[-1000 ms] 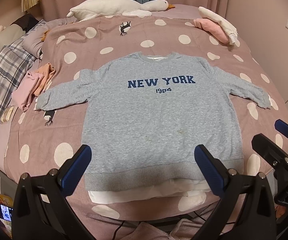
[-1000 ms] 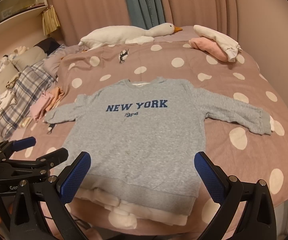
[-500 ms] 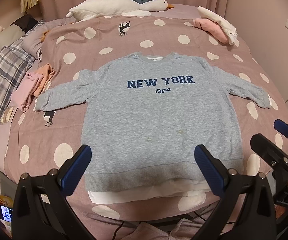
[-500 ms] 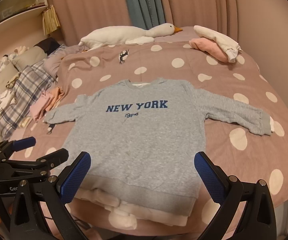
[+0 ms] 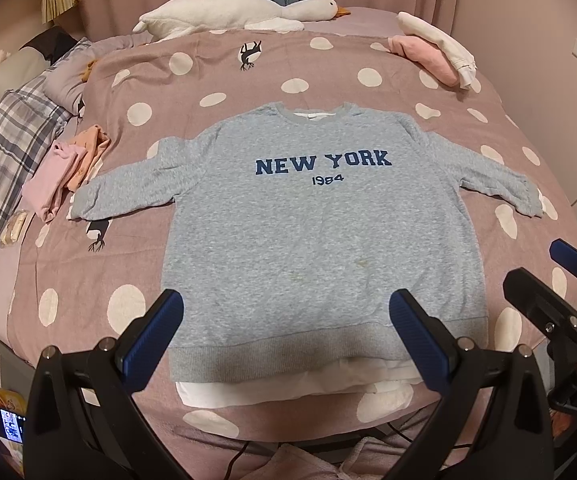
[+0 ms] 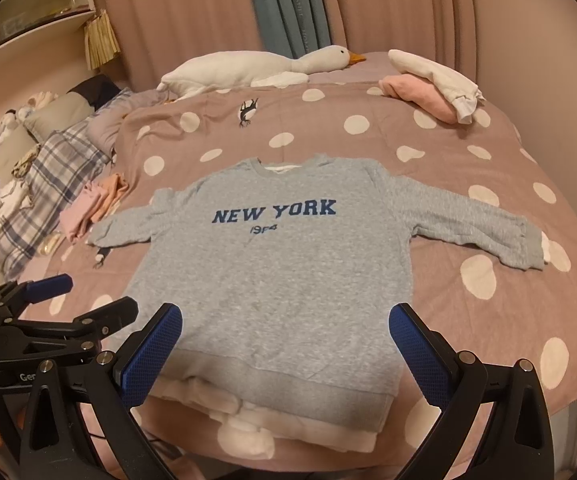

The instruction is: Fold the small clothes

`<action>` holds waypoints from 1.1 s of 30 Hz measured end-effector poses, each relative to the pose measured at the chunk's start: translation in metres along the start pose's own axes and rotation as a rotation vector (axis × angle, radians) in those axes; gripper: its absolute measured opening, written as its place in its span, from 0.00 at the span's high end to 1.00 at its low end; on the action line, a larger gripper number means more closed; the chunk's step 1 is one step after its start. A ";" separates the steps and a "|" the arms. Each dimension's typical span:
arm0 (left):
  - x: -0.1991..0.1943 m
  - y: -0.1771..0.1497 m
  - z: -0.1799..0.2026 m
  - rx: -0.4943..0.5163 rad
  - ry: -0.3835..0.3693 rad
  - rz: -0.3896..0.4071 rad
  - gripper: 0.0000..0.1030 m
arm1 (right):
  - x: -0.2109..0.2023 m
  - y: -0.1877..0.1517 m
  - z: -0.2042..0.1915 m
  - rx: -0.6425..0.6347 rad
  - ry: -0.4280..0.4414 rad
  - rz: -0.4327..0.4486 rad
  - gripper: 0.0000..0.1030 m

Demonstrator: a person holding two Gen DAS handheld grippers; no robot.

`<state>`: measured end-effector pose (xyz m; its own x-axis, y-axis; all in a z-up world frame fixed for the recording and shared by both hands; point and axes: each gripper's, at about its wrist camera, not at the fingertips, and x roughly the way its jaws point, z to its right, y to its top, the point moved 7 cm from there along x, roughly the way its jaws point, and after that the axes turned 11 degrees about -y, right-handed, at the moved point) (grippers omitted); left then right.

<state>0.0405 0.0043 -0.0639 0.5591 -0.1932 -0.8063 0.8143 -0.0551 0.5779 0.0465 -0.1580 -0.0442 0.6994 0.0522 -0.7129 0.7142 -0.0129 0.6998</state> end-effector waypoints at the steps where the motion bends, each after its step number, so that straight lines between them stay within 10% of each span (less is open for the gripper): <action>1: 0.000 0.000 0.000 0.000 0.001 0.000 0.00 | 0.000 0.000 0.000 0.000 0.000 0.001 0.01; 26: 0.038 -0.007 -0.024 -0.136 -0.064 -0.054 0.00 | 0.026 -0.011 0.018 0.086 0.085 -0.031 0.01; 33: 0.085 -0.019 -0.048 -0.415 -0.347 -0.074 0.00 | 0.068 -0.036 0.089 0.350 0.151 -0.075 0.01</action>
<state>0.0798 0.0356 -0.1495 0.4711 -0.5193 -0.7131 0.8818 0.2966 0.3666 0.0708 -0.2427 -0.1223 0.6514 0.2122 -0.7284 0.7478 -0.3419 0.5691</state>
